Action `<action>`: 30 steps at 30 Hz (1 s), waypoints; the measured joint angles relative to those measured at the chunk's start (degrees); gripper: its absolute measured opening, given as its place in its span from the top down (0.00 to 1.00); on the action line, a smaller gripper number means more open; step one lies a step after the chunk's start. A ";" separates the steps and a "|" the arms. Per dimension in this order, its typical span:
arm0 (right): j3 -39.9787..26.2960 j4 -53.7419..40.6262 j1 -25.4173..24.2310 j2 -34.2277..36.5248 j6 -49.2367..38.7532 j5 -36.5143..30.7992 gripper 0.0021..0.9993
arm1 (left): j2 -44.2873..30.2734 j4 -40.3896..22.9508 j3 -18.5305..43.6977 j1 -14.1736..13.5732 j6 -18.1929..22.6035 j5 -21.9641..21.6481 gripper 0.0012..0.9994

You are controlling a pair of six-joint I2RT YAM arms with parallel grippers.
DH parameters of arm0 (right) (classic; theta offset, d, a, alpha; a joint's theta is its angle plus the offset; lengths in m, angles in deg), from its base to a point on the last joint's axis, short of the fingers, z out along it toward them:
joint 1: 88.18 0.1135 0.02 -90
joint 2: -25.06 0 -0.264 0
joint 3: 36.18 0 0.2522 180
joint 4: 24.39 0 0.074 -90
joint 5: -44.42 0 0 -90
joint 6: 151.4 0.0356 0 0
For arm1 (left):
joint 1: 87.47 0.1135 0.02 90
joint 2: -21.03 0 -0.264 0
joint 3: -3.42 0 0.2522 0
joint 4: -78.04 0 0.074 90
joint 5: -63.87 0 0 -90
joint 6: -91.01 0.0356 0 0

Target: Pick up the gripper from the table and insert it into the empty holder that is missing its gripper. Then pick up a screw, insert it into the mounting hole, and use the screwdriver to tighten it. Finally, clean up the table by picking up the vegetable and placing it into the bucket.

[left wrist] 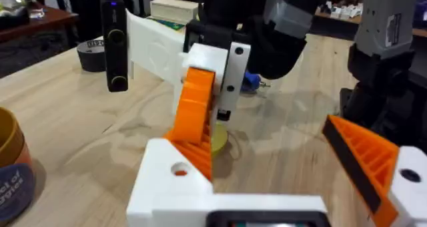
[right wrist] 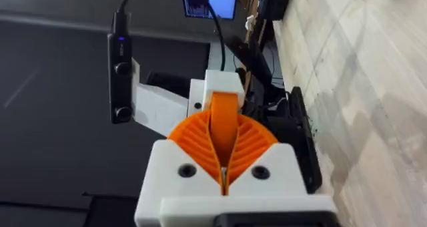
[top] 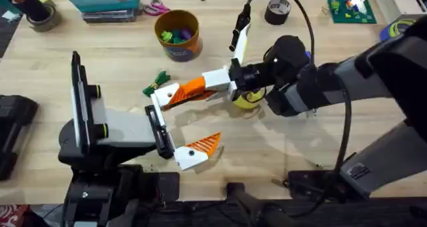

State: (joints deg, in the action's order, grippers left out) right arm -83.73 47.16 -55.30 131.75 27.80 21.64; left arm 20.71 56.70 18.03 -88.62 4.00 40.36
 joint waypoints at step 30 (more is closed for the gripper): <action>-1.19 -0.32 0.33 0.44 0.39 0.38 0.99 | 0.00 0.07 0.00 0.11 0.04 -0.53 0.01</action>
State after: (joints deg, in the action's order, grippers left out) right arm -84.92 46.84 -54.97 132.19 28.18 22.02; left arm 20.71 56.77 18.03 -88.51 4.04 39.83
